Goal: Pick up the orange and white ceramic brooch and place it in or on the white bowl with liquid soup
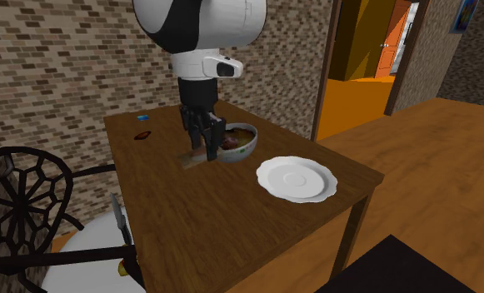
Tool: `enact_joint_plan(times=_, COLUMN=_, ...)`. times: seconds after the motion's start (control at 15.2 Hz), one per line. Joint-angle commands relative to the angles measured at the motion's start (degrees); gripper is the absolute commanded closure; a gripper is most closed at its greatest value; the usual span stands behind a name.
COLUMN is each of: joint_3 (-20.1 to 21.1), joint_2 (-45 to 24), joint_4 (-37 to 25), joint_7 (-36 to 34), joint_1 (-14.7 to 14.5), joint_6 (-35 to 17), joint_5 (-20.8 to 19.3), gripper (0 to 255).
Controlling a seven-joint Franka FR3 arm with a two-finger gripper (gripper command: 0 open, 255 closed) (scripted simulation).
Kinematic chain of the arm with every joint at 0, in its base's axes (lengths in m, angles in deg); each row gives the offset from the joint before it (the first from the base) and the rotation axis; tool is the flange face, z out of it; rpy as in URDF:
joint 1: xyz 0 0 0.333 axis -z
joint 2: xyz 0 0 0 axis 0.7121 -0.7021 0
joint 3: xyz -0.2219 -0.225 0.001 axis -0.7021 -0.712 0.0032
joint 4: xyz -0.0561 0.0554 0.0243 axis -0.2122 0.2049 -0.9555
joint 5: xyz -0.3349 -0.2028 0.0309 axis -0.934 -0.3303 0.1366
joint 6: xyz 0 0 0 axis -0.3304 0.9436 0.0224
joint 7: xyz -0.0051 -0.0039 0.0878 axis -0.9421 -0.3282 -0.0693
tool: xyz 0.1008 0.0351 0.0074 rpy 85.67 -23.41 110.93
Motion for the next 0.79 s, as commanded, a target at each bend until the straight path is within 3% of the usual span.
enact_joint_plan(times=0.0, joint_3=-0.9, joint_2=-2.6, joint_4=-2.5, joint_7=0.8, joint_1=0.8, joint_6=0.5, joint_5=-2.0, gripper=255)
enact_joint_plan(times=0.73, joint_3=-6.7, joint_2=-19.4, joint_4=-23.5, joint_7=6.2, joint_1=2.7, joint_6=7.5, joint_5=-11.3, gripper=255)
